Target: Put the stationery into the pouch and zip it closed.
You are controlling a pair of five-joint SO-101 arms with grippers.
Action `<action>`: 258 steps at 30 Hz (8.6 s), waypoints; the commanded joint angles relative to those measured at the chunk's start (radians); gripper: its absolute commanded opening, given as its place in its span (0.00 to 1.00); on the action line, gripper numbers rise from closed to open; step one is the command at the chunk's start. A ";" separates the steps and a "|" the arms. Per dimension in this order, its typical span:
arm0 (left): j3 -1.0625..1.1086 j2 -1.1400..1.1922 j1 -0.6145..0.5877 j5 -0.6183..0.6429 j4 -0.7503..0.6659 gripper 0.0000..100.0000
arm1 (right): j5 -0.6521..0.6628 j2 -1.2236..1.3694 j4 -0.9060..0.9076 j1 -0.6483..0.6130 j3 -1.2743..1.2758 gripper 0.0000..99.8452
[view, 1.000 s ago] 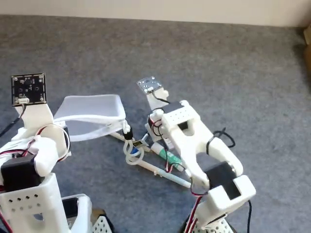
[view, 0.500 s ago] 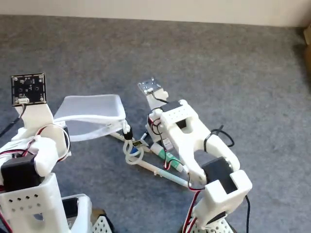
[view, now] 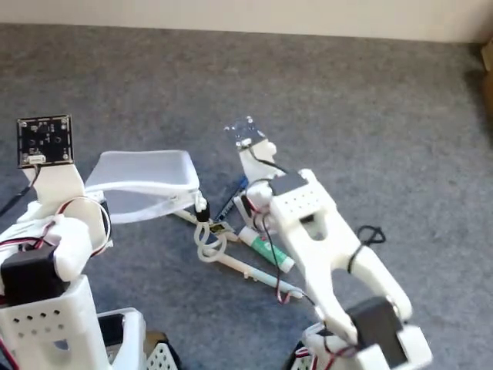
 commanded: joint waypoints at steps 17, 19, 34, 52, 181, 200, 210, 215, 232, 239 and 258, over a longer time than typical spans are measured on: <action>-0.214 0.171 0.070 0.028 0.071 0.01 | -0.103 -0.690 0.013 -0.004 0.223 0.03; -0.239 0.220 0.070 0.028 0.071 0.01 | -0.103 -0.743 0.013 -0.004 0.225 0.03; -0.435 0.467 0.074 0.064 0.120 0.01 | -0.095 -1.049 -0.062 -0.268 0.219 0.03; -0.467 0.503 0.128 0.098 0.130 0.01 | -0.095 -1.044 -0.846 -0.469 0.309 0.03; -0.401 0.498 0.064 0.112 0.126 0.01 | -0.095 -1.058 -0.013 -0.251 0.366 0.14; -0.401 0.498 0.062 0.112 0.126 0.01 | -0.011 -0.662 0.038 -0.228 0.355 0.14; -0.400 0.498 0.062 0.112 0.126 0.01 | 0.029 -0.487 0.036 -0.145 0.292 0.14; -0.400 0.498 0.062 0.112 0.126 0.01 | 0.031 -0.390 0.036 -0.142 0.252 0.14; -0.400 0.498 0.062 0.112 0.126 0.01 | 0.031 -0.067 0.030 -0.101 0.094 0.14; -0.400 0.498 0.062 0.112 0.127 0.01 | 0.083 0.044 0.035 -0.084 0.050 0.14; -0.400 0.498 0.015 0.112 0.126 0.01 | 0.123 0.068 0.036 -0.087 0.056 0.14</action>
